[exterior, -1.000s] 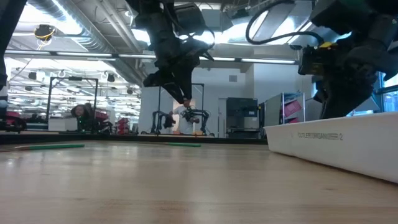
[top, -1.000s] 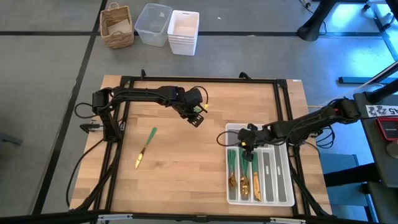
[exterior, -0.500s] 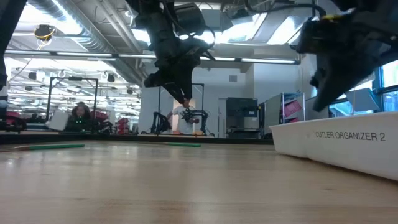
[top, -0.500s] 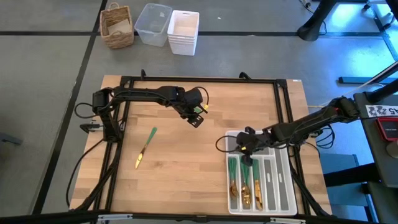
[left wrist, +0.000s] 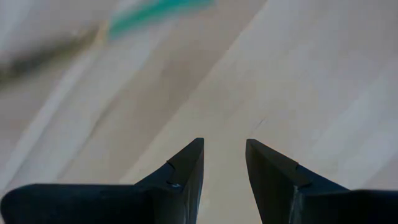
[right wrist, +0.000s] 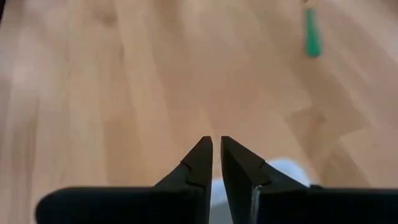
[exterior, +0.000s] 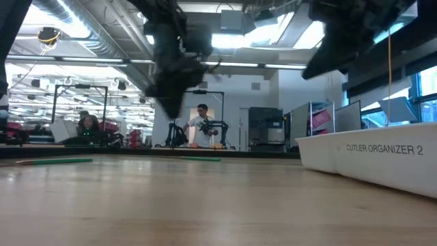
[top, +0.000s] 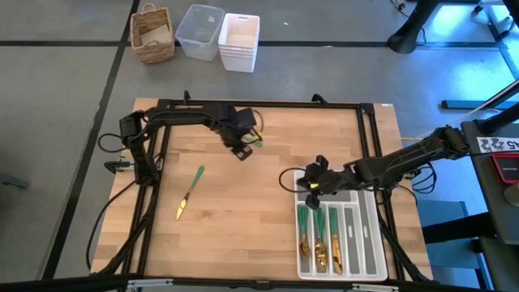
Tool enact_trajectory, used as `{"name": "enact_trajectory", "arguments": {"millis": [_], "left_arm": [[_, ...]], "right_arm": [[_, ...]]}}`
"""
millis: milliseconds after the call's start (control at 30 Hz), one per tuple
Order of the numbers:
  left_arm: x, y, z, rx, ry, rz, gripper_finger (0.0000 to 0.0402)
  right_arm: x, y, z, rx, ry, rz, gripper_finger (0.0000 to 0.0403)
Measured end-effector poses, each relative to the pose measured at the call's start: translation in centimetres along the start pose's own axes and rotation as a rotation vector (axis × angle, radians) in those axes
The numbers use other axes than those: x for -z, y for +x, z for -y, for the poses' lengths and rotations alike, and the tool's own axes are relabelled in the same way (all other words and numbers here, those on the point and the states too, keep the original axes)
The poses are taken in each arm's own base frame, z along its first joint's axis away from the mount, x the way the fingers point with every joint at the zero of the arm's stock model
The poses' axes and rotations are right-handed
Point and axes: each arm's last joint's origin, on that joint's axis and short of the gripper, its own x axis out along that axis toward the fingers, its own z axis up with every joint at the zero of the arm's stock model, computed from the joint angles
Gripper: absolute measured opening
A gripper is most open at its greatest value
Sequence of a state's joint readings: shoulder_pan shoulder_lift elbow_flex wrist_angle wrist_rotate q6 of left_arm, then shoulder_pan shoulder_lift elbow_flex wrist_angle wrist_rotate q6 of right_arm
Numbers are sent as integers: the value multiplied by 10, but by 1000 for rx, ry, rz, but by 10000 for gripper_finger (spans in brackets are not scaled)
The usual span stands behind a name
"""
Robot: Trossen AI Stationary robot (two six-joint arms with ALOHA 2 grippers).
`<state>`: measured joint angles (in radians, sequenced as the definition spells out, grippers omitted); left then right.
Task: Sort silverware
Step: Put the green table knife into the white silverware tray
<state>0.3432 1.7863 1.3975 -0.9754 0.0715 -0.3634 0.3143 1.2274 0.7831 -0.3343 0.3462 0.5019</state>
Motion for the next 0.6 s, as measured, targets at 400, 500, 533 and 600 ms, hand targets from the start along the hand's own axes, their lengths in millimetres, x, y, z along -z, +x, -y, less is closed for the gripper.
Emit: {"name": "enact_trajectory", "arguments": {"millis": [400,500,533,600], "left_arm": [[59,-18,20,-113,115,-301,113],[85,-17,24,-43,84,-317,113],[95,-15,22,-23,53,-315,113],[117,-13,15,-16,-44,-308,113]], "right_arm": [[-16,4,9,9,118,106,36],[-18,6,14,-18,102,80,36],[-19,6,16,-27,89,72,36],[-20,8,19,-49,66,59,36]]}}
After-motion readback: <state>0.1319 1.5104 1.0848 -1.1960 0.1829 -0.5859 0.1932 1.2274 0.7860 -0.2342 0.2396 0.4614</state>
